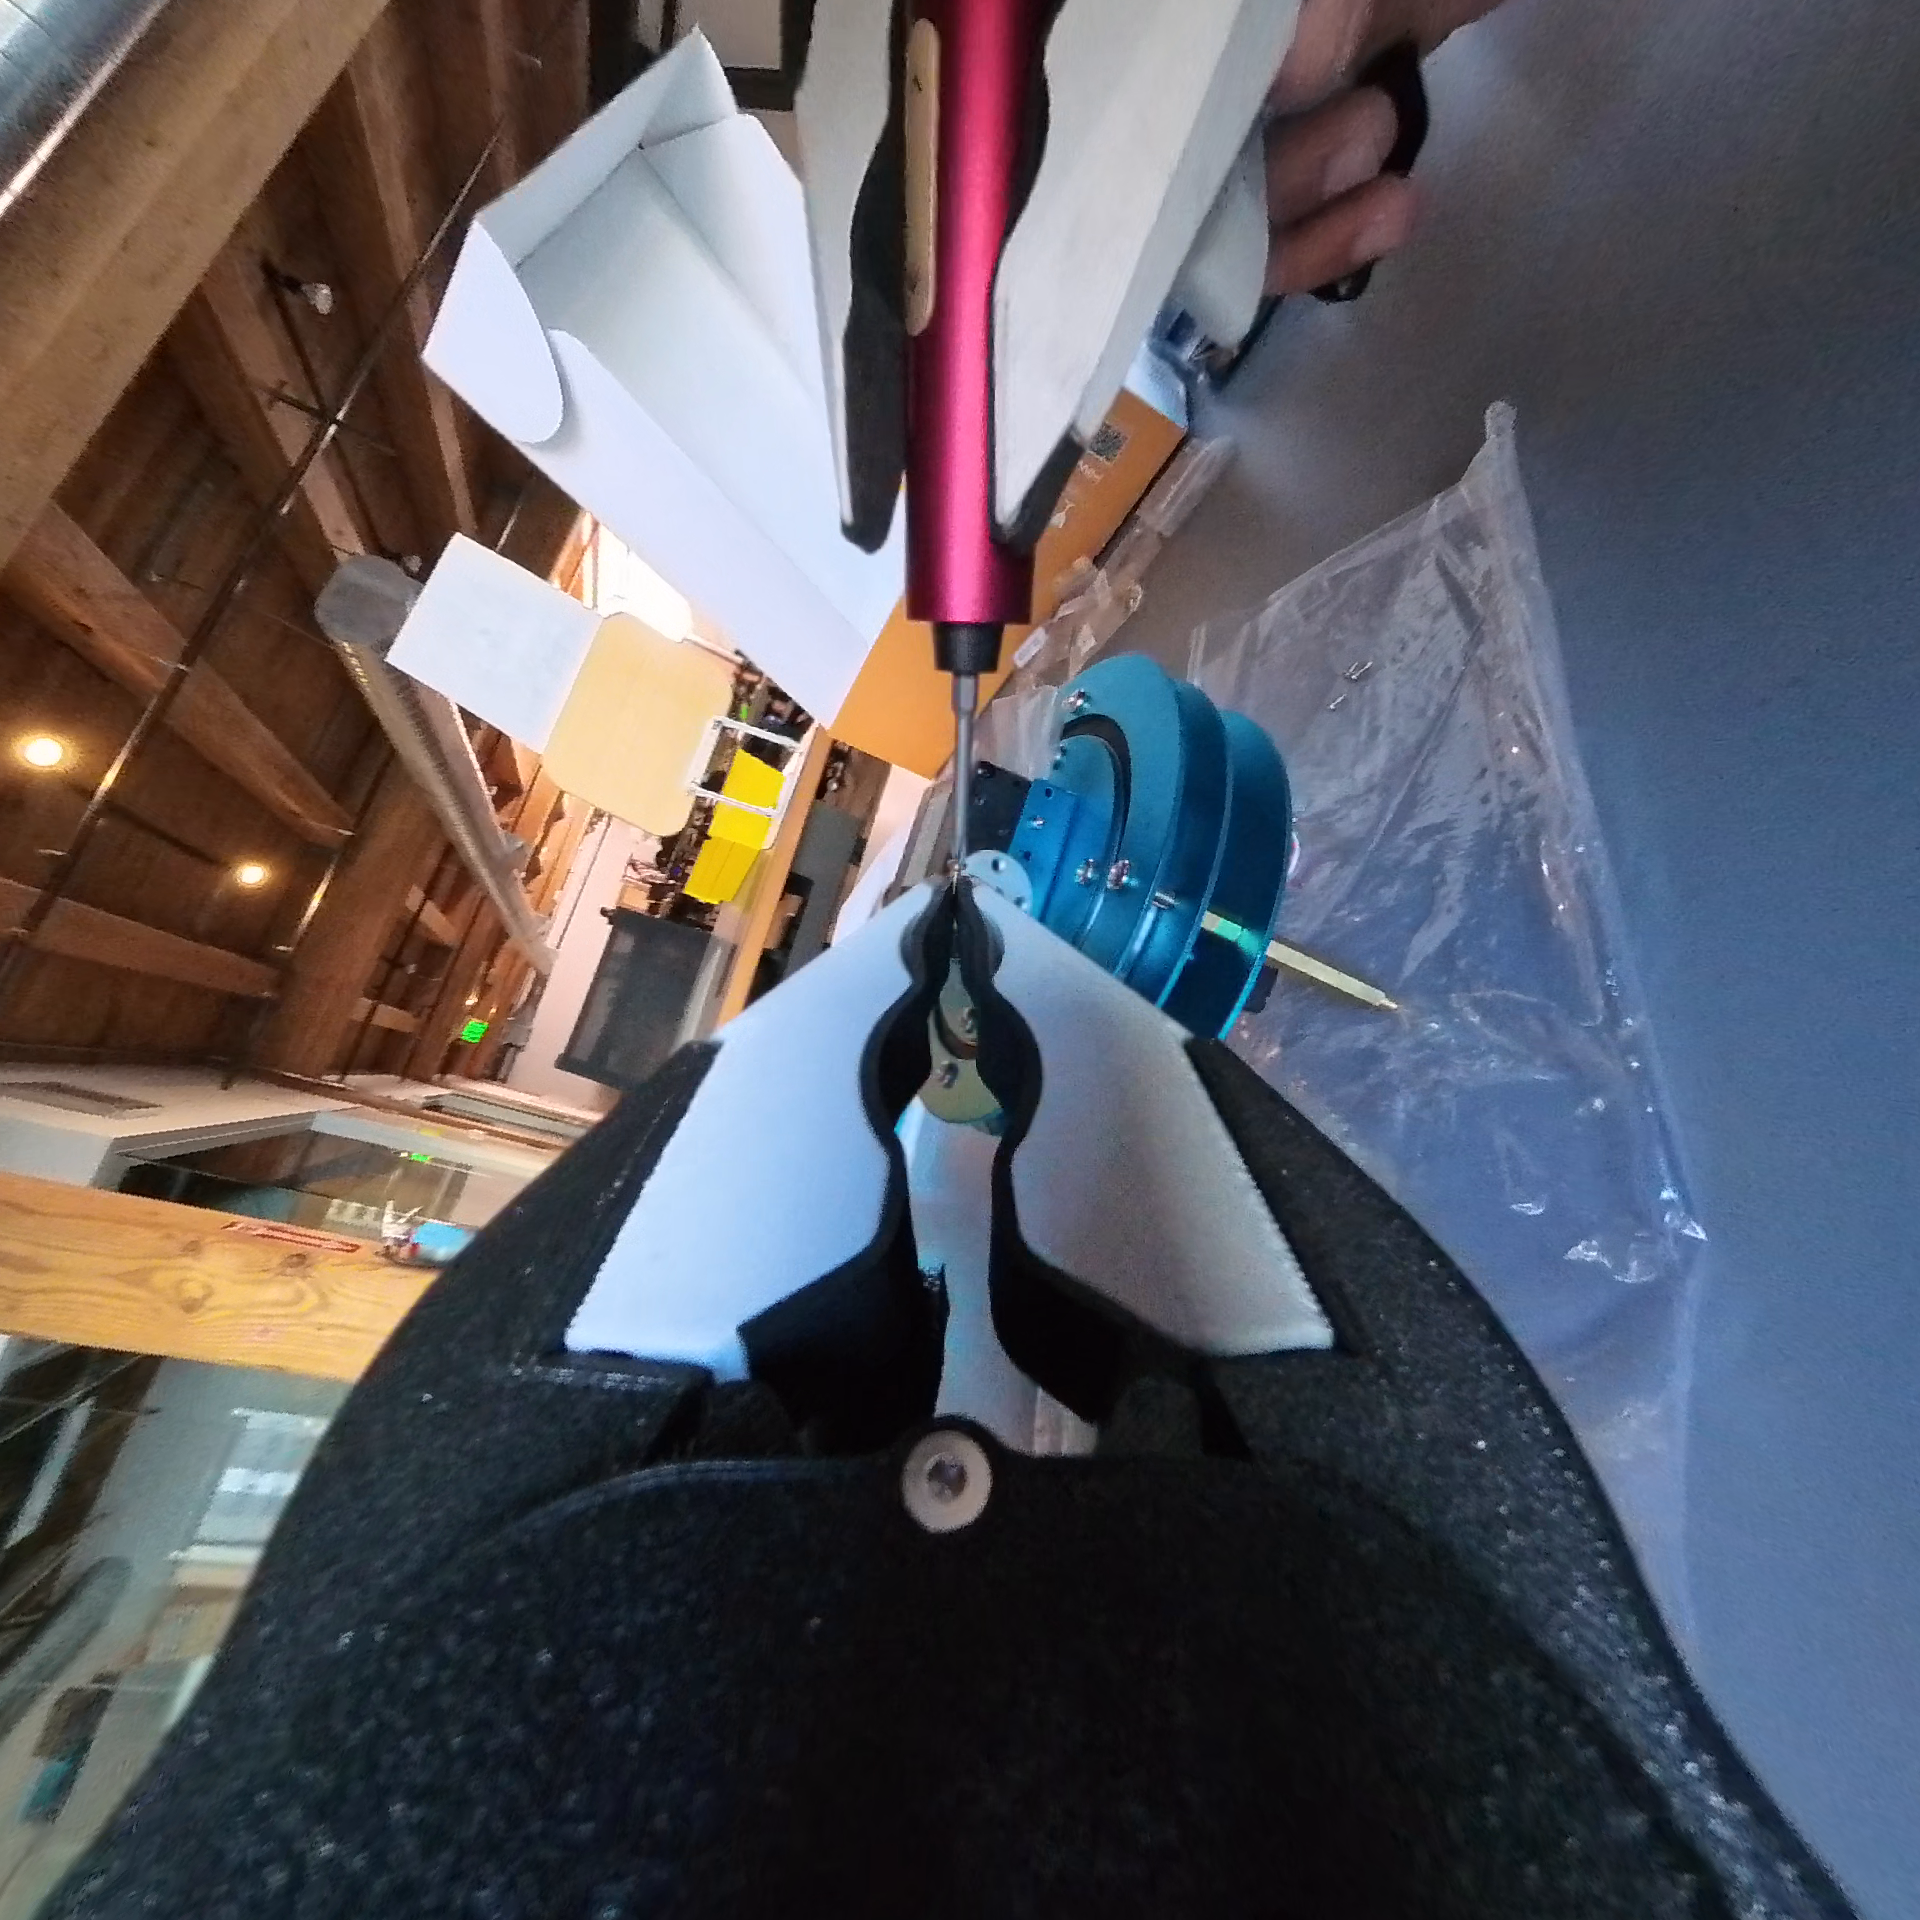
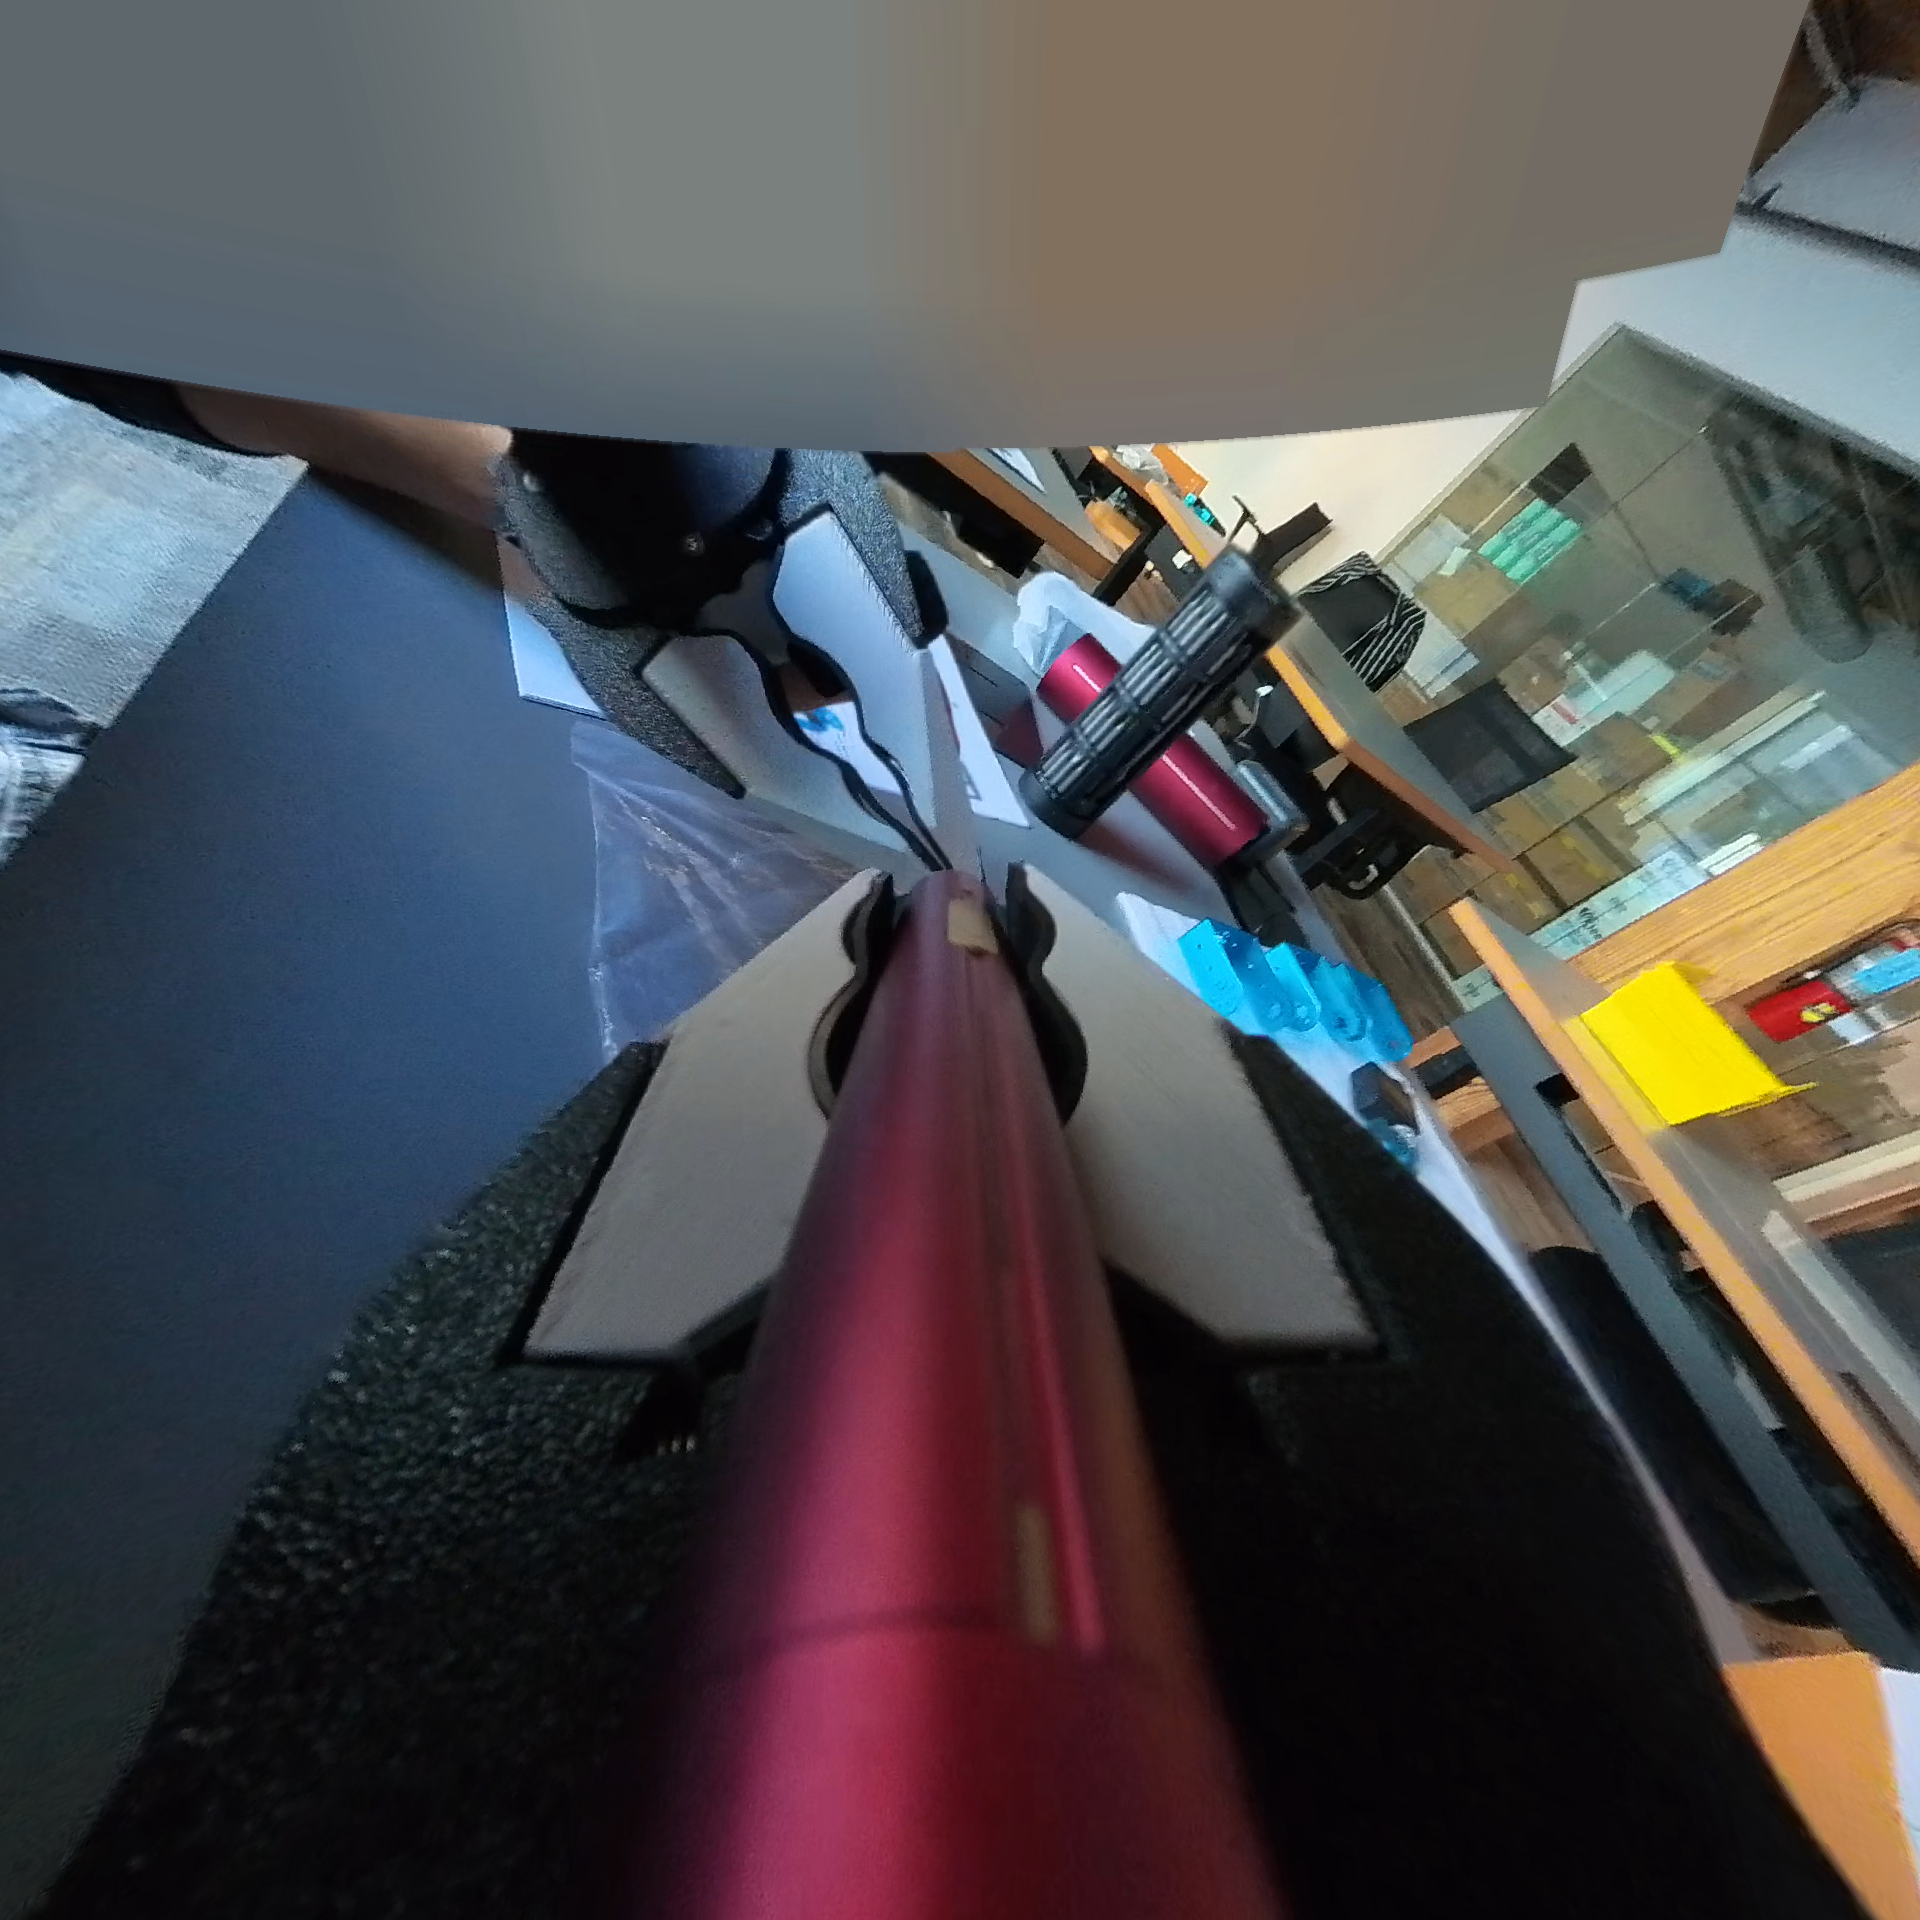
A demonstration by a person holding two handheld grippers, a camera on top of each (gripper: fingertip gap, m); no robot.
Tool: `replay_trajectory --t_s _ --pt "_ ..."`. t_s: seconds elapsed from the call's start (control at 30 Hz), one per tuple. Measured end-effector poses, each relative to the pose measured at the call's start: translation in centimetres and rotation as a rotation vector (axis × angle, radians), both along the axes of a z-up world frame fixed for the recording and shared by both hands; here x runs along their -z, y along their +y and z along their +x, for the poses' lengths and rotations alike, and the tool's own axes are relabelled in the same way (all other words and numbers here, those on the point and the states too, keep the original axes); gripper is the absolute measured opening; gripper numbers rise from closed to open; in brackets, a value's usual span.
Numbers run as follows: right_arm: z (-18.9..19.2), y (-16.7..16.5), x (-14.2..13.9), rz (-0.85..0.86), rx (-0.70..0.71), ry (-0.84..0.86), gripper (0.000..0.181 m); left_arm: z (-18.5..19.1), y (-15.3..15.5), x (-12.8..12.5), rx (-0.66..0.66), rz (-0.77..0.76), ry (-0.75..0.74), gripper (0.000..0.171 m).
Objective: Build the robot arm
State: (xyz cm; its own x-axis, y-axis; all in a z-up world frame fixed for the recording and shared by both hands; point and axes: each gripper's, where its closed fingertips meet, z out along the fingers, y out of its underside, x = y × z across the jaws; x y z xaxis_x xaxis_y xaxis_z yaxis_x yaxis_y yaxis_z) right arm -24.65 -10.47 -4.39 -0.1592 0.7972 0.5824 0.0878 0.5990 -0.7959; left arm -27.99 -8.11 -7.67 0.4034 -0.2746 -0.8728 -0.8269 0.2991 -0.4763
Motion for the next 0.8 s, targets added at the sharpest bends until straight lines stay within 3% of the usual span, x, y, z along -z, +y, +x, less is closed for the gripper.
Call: replay_trajectory --t_s 0.3,0.5,0.8 --pt "0.01 -0.32 -0.4 -0.01 0.006 0.057 0.021 -0.01 -0.01 -0.64 -0.013 0.047 0.009 0.0" --pt "-0.16 -0.56 -0.2 0.108 0.051 0.067 0.022 -0.15 0.18 -0.47 -0.023 0.023 -0.004 0.0" --pt "-0.12 -0.16 0.12 0.143 0.08 0.054 0.022 -0.13 0.35 0.0 -0.031 0.021 0.022 0.0"
